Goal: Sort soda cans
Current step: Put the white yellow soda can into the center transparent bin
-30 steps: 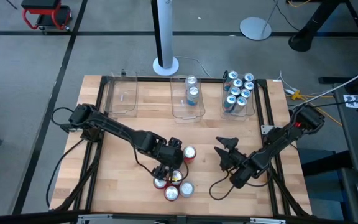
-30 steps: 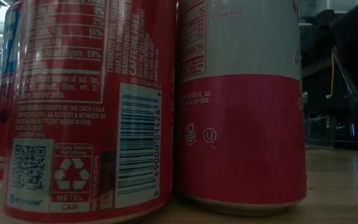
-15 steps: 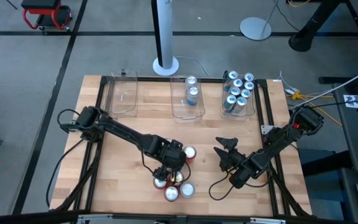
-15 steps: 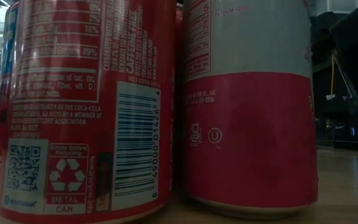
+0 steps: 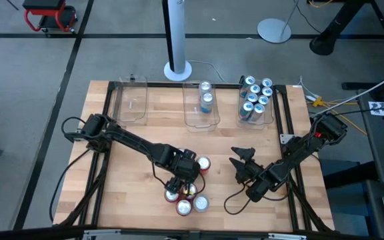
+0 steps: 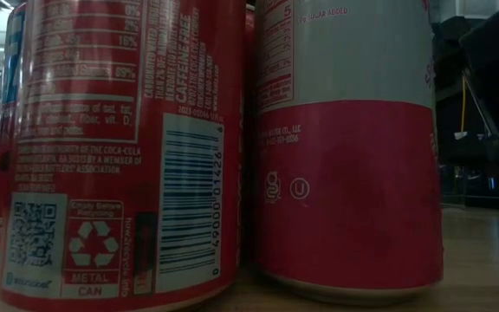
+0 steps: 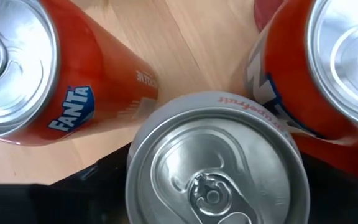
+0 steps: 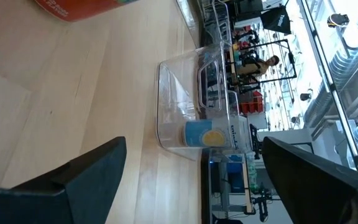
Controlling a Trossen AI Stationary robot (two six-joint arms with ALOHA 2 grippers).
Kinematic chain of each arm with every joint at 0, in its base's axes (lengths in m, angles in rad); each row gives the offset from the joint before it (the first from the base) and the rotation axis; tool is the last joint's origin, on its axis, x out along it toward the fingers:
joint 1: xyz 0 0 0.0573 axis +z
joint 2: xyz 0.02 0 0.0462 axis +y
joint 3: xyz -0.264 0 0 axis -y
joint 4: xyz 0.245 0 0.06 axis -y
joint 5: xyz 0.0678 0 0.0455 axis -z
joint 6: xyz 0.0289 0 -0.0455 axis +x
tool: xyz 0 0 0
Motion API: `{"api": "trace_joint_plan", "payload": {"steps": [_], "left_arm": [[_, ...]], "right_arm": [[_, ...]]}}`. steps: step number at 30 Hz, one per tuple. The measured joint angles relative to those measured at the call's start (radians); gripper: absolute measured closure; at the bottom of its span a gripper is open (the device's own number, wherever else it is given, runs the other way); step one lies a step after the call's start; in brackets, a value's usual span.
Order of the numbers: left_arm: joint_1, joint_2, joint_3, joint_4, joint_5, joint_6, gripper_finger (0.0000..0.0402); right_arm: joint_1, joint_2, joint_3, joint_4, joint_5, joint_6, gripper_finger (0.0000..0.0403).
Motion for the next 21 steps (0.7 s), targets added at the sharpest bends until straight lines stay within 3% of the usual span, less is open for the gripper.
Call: {"api": "trace_joint_plan", "payload": {"steps": [21], "left_arm": [[0.001,-0.096,0.157,-0.169,-0.042,-0.076,0.0107]], "right_arm": [[0.000,0.000,0.000,0.016,0.000,-0.004,0.0029]]}}
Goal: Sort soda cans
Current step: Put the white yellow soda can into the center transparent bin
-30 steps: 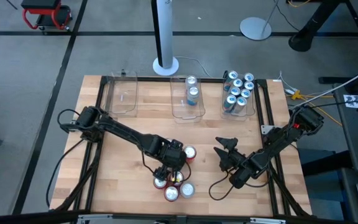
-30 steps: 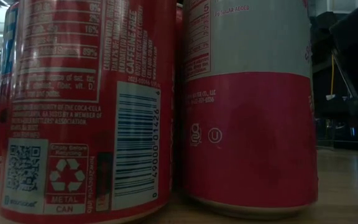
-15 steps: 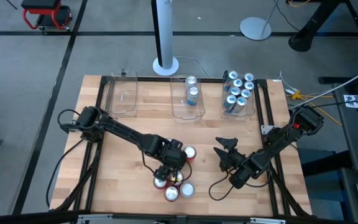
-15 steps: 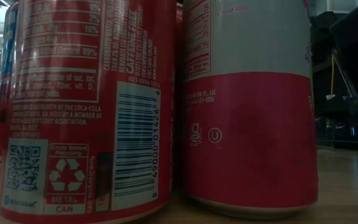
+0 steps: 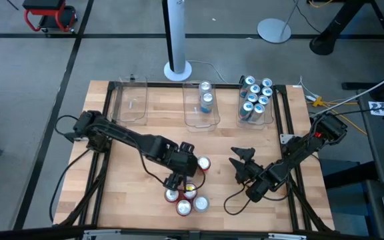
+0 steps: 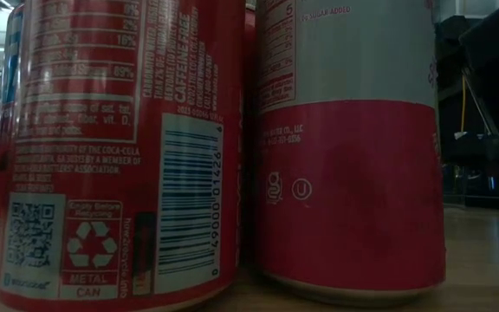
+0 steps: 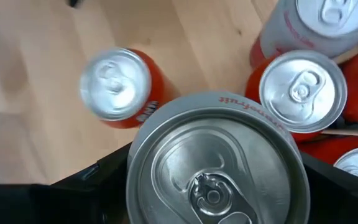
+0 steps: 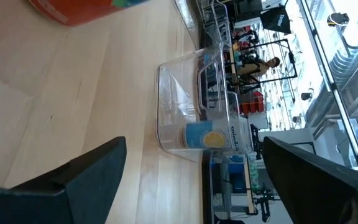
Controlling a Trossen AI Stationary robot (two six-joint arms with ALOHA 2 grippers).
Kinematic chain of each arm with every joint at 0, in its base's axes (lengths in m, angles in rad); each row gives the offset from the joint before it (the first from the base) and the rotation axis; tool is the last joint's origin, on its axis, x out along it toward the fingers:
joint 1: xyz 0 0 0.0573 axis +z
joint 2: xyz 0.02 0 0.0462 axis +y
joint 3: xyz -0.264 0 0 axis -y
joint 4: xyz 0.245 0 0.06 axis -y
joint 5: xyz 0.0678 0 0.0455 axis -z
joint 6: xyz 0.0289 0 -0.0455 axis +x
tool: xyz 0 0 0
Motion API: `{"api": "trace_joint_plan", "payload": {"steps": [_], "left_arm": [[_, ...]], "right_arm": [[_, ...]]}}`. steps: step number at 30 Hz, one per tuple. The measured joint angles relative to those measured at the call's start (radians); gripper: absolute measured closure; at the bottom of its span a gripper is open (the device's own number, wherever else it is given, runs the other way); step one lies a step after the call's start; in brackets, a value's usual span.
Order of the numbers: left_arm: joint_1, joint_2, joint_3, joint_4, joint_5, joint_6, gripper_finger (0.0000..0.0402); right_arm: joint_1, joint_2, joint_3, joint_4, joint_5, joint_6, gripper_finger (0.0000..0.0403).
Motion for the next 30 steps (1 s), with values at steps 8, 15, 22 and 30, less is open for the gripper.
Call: {"api": "trace_joint_plan", "payload": {"steps": [8,15,22,30], "left_arm": [[0.021,-0.112,0.000,-0.023,-0.047,-0.020,0.0107],[0.082,-0.194,0.001,-0.020,-0.074,0.000,0.0106],[0.206,-0.230,0.002,0.004,-0.092,0.034,0.0106],[0.406,-0.231,0.002,0.093,-0.153,0.051,0.0106]], "right_arm": [[0.000,0.000,0.000,0.003,0.000,0.000,0.0029],[0.000,0.000,0.000,0.003,0.000,0.000,0.0029],[0.000,0.000,0.000,0.004,0.000,0.000,0.0029],[0.000,0.000,0.000,0.002,0.000,0.000,0.0029]]}}
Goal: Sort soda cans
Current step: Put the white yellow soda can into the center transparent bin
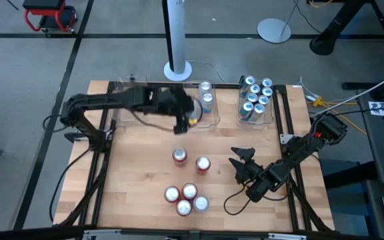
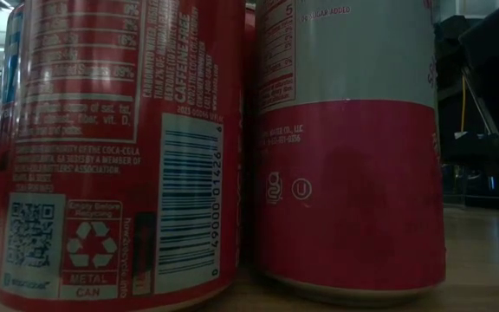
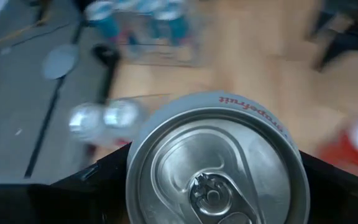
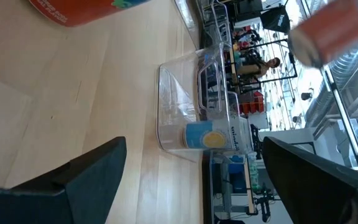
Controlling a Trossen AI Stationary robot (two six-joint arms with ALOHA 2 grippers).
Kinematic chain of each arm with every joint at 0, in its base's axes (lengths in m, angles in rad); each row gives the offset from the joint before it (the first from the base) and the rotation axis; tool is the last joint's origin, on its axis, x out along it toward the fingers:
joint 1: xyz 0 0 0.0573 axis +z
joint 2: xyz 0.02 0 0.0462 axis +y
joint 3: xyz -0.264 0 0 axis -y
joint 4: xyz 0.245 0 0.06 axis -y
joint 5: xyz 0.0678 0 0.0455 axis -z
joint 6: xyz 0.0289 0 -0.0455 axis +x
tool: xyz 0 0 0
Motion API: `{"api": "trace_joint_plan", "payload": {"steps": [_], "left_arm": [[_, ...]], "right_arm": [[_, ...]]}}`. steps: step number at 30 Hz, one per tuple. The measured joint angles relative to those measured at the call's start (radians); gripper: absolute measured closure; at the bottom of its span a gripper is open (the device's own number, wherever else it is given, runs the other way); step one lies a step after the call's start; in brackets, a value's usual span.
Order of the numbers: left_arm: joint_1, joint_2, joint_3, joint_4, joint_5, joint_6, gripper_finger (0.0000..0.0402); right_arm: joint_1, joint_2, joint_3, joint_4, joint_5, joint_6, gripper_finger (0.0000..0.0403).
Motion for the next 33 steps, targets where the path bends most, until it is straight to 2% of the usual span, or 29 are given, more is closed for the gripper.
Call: {"api": "trace_joint_plan", "payload": {"steps": [8,14,21,25,33], "left_arm": [[0.225,0.014,-0.008,0.057,-0.001,-0.103,0.0106],[0.345,0.086,-0.010,0.057,0.006,-0.152,0.0106],[0.420,0.194,-0.010,0.090,0.039,-0.167,0.0105],[0.453,0.250,-0.010,0.119,0.124,-0.172,0.0105],[0.466,0.338,-0.010,0.170,0.153,-0.166,0.0105]], "right_arm": [[0.000,0.000,0.000,-0.003,0.000,0.000,0.0029],[0.000,0.000,0.000,-0.006,0.000,0.000,0.0029],[0.000,0.000,0.000,-0.008,0.001,0.000,0.0029],[0.000,0.000,0.000,-0.010,0.002,0.000,0.0029],[0.000,0.000,0.000,-0.011,0.004,-0.004,0.0029]]}}
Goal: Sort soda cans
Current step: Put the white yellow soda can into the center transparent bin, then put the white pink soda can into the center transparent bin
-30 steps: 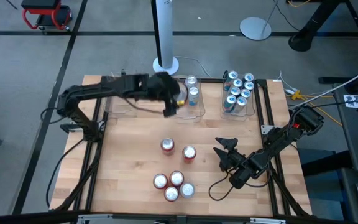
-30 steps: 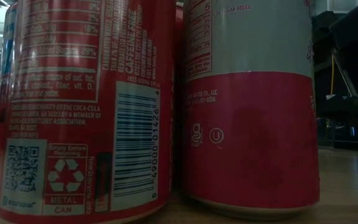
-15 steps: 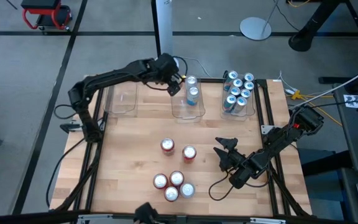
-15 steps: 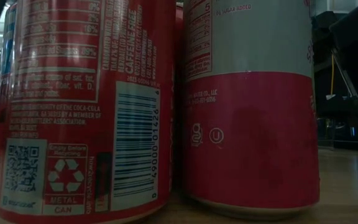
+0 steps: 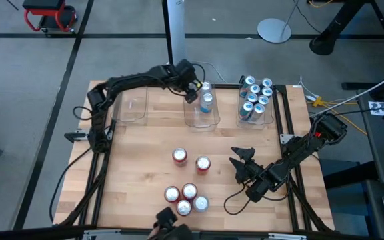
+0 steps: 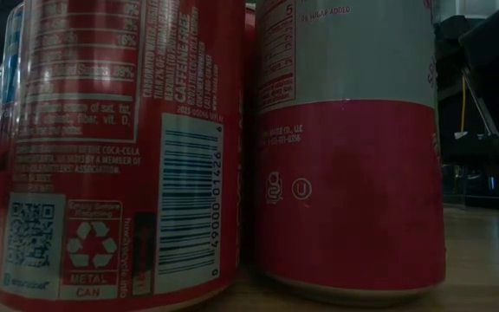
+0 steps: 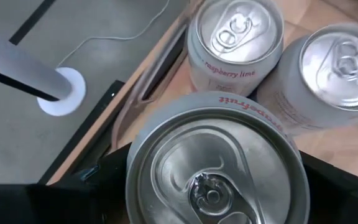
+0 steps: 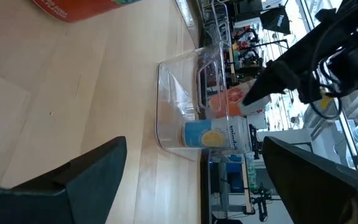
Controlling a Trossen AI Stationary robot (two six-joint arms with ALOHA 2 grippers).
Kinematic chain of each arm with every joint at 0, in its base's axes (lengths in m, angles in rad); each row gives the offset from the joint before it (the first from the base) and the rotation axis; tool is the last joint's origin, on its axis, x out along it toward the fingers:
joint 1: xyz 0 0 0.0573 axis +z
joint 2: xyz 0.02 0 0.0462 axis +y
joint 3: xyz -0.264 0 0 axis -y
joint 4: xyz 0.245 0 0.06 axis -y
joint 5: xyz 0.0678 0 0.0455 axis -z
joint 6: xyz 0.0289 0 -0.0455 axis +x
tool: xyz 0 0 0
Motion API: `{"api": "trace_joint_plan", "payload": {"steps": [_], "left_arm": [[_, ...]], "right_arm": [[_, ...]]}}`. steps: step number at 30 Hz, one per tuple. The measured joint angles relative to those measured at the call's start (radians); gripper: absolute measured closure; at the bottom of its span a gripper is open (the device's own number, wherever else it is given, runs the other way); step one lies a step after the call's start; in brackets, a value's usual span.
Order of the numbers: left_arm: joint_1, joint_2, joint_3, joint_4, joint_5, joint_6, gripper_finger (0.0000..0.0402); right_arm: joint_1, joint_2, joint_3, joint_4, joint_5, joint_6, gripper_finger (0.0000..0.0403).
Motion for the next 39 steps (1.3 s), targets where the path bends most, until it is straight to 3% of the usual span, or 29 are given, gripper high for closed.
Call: {"api": "trace_joint_plan", "payload": {"steps": [18,27,39], "left_arm": [[-0.001,0.104,0.000,0.039,-0.007,0.073,0.0103],[-0.004,0.099,0.003,0.033,-0.011,0.067,0.0048],[-0.016,-0.056,0.004,-0.022,-0.015,0.081,0.0039]], "right_arm": [[0.000,0.000,0.000,0.000,0.000,-0.001,0.0029],[0.000,0.000,0.000,0.000,-0.002,-0.004,0.0029],[0.000,0.000,0.000,0.000,-0.002,-0.004,0.0029]]}}
